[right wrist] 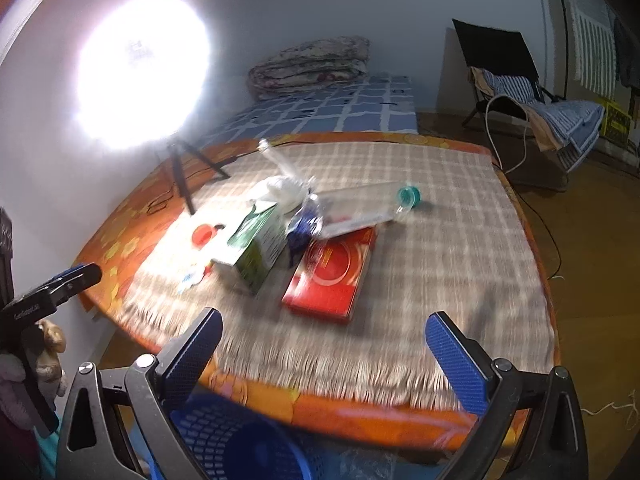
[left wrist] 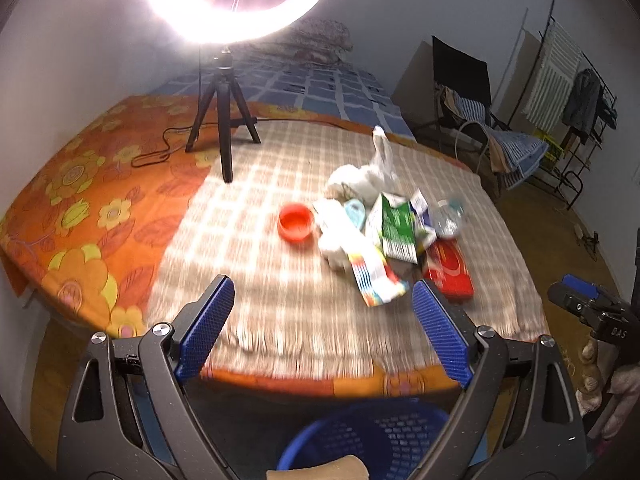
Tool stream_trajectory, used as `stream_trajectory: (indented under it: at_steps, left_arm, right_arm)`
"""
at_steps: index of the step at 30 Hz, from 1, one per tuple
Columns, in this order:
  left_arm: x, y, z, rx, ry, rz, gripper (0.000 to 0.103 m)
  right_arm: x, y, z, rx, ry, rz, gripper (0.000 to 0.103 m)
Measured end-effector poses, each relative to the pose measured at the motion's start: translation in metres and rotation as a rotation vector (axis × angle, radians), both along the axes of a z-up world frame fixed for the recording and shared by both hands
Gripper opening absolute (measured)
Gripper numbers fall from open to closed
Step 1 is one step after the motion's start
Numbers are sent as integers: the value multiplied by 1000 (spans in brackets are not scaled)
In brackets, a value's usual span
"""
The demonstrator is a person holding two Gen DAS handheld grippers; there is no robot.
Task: Collect trash
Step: 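Reach the left tool to the orange cup while the right tool reaches the clear bottle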
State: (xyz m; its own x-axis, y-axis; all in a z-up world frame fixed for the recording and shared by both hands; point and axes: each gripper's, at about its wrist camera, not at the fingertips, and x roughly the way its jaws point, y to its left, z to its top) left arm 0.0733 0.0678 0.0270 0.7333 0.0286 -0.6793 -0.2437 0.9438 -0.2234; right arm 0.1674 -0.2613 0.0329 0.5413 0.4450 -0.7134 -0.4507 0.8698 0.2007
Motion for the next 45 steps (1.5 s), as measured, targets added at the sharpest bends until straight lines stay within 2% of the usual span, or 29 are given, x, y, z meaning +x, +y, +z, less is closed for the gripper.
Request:
stream_trajectory:
  at_steps: [6, 10, 12, 16, 20, 25, 28, 30, 32, 38, 41, 45]
  left_arm:
    - [41, 22, -9, -55, 27, 14, 93]
    - [67, 32, -28, -107, 81, 19, 85]
    - [79, 37, -37, -133, 106, 24, 83]
    - [104, 45, -50, -205, 141, 28, 79]
    - [130, 47, -57, -186, 169, 36, 76]
    - [155, 55, -72, -218, 219, 62, 72]
    - [165, 55, -83, -177, 257, 69, 72]
    - [170, 56, -91, -163, 276, 75, 71]
    - [174, 59, -99, -170, 295, 82, 64]
    - [179, 61, -106, -169, 304, 84, 61]
    - [182, 62, -111, -175, 312, 81, 51]
    - [184, 61, -114, -157, 319, 73, 51]
  right_arm:
    - [60, -2, -11, 85, 119, -76, 103]
    - [105, -9, -29, 168, 228, -156, 101]
    - [124, -11, -39, 193, 267, -190, 96]
    - [156, -11, -53, 229, 309, -236, 93]
    - [184, -7, -68, 287, 368, -265, 93]
    - [210, -4, -86, 324, 420, -302, 89]
    - [223, -3, -98, 329, 444, -325, 89]
    - [229, -3, -105, 340, 463, -337, 84]
    - [233, -4, -112, 377, 490, -348, 84]
    - [243, -2, -121, 401, 510, -354, 84]
    - [246, 0, -126, 423, 529, -358, 84]
    - [250, -1, -135, 462, 557, -372, 83]
